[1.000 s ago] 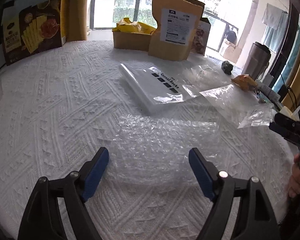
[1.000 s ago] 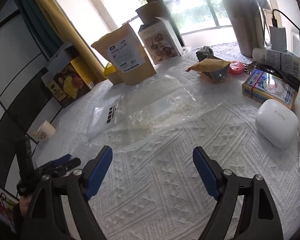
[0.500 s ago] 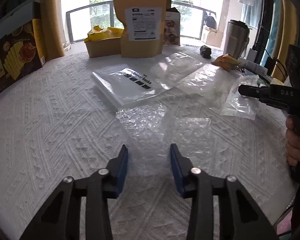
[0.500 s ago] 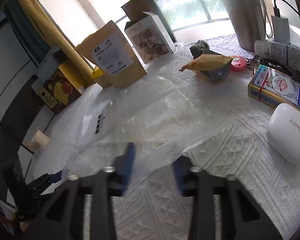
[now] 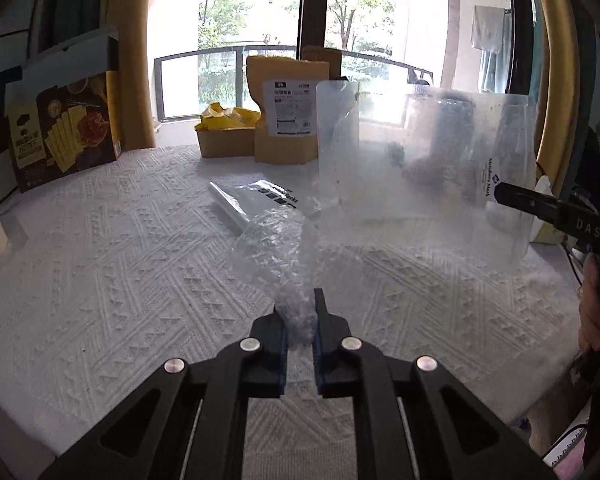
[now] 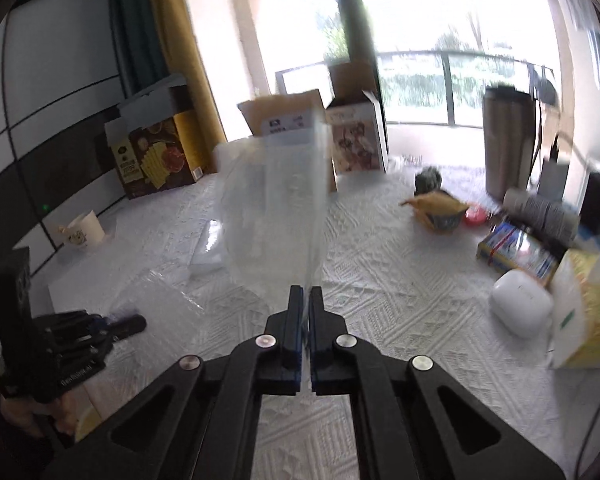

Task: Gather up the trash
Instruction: 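Lift the bubble wrap and the clear bag off the table with both tools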

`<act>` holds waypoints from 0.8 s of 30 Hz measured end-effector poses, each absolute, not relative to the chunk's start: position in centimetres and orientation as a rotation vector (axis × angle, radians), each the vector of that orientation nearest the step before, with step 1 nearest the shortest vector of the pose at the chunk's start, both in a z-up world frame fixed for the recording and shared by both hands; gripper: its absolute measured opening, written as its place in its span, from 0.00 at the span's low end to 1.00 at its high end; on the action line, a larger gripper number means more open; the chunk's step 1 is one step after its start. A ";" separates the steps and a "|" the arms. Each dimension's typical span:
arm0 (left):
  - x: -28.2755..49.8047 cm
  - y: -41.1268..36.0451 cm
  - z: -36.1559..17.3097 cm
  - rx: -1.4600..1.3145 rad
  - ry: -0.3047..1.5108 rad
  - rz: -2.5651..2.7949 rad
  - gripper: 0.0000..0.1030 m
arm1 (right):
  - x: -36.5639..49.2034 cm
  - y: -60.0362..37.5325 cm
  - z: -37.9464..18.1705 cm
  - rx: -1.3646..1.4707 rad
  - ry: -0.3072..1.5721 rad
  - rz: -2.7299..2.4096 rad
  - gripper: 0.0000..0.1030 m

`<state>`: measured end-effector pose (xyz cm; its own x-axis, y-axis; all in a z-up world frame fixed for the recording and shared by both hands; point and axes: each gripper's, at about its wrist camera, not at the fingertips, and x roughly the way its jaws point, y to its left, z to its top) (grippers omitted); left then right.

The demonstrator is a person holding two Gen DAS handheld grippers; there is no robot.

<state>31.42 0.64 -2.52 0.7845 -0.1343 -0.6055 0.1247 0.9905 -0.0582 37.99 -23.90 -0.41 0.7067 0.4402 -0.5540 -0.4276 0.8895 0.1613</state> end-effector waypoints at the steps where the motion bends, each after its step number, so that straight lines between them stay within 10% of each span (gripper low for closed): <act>1: 30.5 0.8 -2.0 -0.022 0.638 -0.140 0.09 | 36.9 -23.7 0.3 -0.017 0.584 0.461 0.02; 24: 14.3 4.2 5.3 -0.056 0.370 -0.059 0.09 | 20.4 -22.8 9.1 -0.161 0.272 0.472 0.02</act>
<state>14.31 4.17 5.26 0.9307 -0.0678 -0.3593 0.0473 0.9967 -0.0656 20.37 -22.80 9.13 0.8556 0.4258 -0.2945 -0.4685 0.8788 -0.0905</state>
